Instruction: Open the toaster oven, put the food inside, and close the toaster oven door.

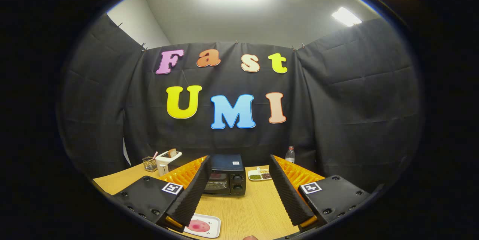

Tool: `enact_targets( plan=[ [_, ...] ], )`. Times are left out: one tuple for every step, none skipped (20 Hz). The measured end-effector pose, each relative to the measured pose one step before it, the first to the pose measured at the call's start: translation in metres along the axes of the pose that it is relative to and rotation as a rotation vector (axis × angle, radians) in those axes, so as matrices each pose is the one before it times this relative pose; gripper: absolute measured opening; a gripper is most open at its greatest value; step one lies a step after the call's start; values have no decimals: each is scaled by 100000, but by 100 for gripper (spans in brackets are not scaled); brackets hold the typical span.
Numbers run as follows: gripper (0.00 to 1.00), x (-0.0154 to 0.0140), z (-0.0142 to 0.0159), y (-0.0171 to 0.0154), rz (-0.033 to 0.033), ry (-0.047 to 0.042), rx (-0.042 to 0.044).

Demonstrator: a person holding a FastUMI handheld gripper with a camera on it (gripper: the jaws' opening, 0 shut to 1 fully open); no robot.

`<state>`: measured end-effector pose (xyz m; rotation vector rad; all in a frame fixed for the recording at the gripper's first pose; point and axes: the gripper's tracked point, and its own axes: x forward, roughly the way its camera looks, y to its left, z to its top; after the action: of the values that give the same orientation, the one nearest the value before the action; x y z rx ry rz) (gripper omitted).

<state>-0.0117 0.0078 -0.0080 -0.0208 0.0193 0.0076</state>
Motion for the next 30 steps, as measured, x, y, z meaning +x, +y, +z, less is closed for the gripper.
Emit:
enact_targets(
  plan=[
    [98,21,-139,-76,-166,474,334],
    [98,-32,29,-24,-134,268,716],
    [98,141,34,21,-26,209,905],
    [98,17,-13,43,132,161,782],
    [98,165,-149,70,-11,368,355],
    [98,250,-61,84,108,223,242],
    [98,230,14,176,171,258,197],
    [98,239,42,200,237,146,273],
    [98,272,239,310,440,-259,291],
    [98,386,187,249,423,-321,237],
    [98,481,191,363,554,-162,177],
    [98,488,204,366,622,-286,255],
    [98,620,95,440,715,-295,131],
    [98,678,-15,357,645,-45,26],
    [98,763,-13,463,601,81,69],
    [98,801,-75,349,700,75,247],
    [98,872,-29,471,695,-72,305],
    [98,942,-281,430,706,691,195],
    [98,900,-318,571,926,866,168],
    [98,899,-173,548,895,393,50],
    [98,957,-174,521,746,236,-93],
    [98,1036,-339,514,643,486,-85],
    [98,1014,-457,578,783,814,39],
    [98,952,-575,533,454,893,-48],
    [98,880,-524,559,555,726,57],
    [98,876,-671,602,469,1079,-46],
    [98,804,-692,614,710,1315,-53],
    [98,891,-799,657,820,1391,-74],
    [98,791,-608,665,966,1175,-228],
    [98,764,-569,523,789,702,-465]
  ],
)
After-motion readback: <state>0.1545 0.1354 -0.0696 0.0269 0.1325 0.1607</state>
